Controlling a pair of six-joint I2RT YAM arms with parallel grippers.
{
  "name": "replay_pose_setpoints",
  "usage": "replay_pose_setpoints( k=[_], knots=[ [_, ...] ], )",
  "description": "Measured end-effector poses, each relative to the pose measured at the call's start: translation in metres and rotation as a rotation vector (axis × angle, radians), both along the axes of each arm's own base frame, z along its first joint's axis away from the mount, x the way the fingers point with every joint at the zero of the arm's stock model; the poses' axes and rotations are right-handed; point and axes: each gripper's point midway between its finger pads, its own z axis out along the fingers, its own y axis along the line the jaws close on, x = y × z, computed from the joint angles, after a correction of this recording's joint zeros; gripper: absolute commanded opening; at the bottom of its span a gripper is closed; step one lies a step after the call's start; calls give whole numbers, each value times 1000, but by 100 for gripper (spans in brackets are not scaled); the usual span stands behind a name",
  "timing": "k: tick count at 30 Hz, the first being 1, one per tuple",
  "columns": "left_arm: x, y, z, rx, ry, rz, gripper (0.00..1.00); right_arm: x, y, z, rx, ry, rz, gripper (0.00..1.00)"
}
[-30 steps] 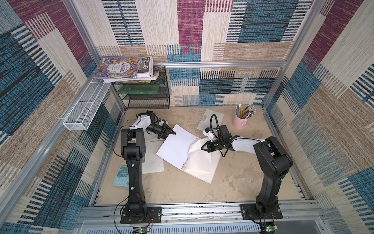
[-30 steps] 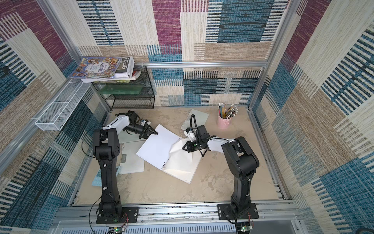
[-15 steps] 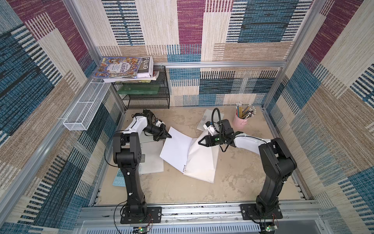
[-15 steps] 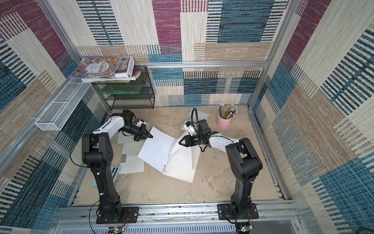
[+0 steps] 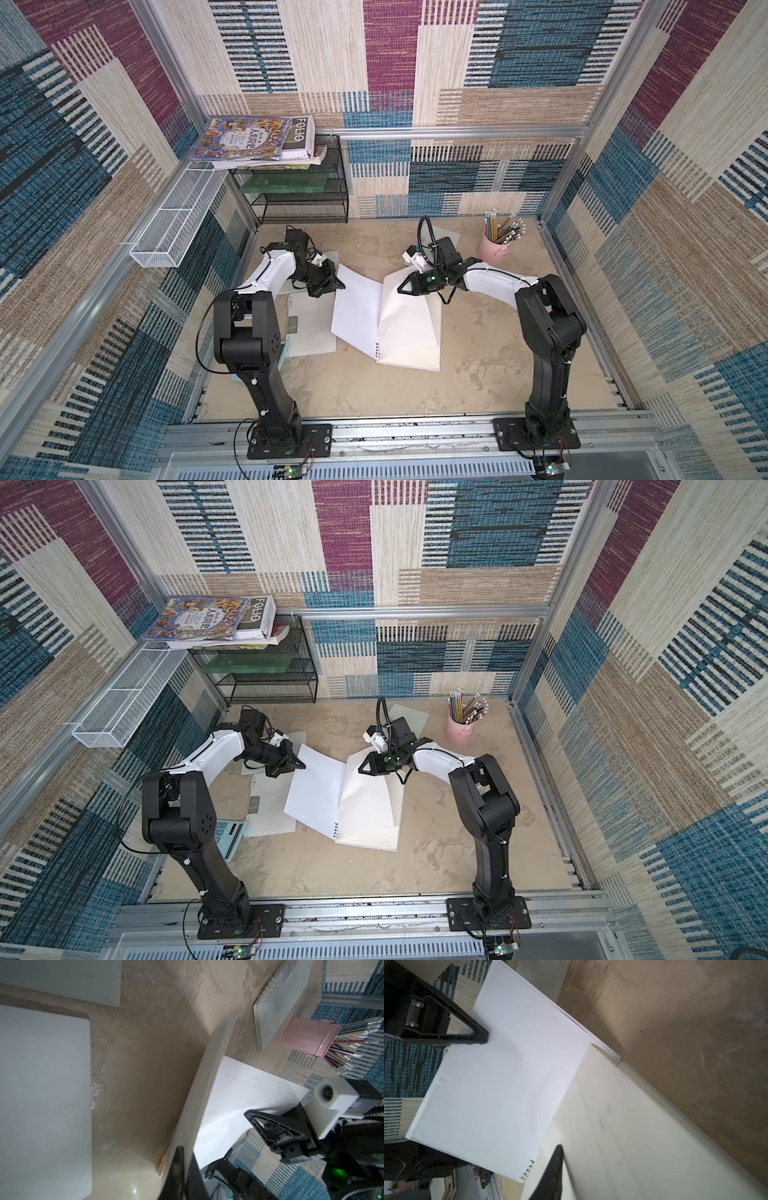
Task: Tear off pages from different notebooks
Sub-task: Tear off the paper from the notebook.
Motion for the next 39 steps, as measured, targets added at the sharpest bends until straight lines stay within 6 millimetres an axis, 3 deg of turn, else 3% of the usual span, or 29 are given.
replay_pose_setpoints(
  k=[4, 9, 13, 21, 28, 39],
  knots=[
    [-2, 5, 9, 27, -19, 44, 0, 4, 12, 7, -91, -66, 11, 8],
    [1, 17, 27, 79, -71, 117, 0, 21, 22, 22, -220, -190, 17, 7],
    [4, 26, 25, 107, -71, 164, 0, 20, 32, 39, -285, -301, 61, 7],
    [2, 30, 9, 112, -12, 228, 0, -23, 71, 37, -369, -464, 231, 7],
    [3, 35, 1, 114, 13, 285, 0, -64, 75, 14, -374, -495, 336, 6],
    [0, 43, -8, 133, 51, 341, 0, -124, 68, 10, -277, -523, 467, 3]
  ],
)
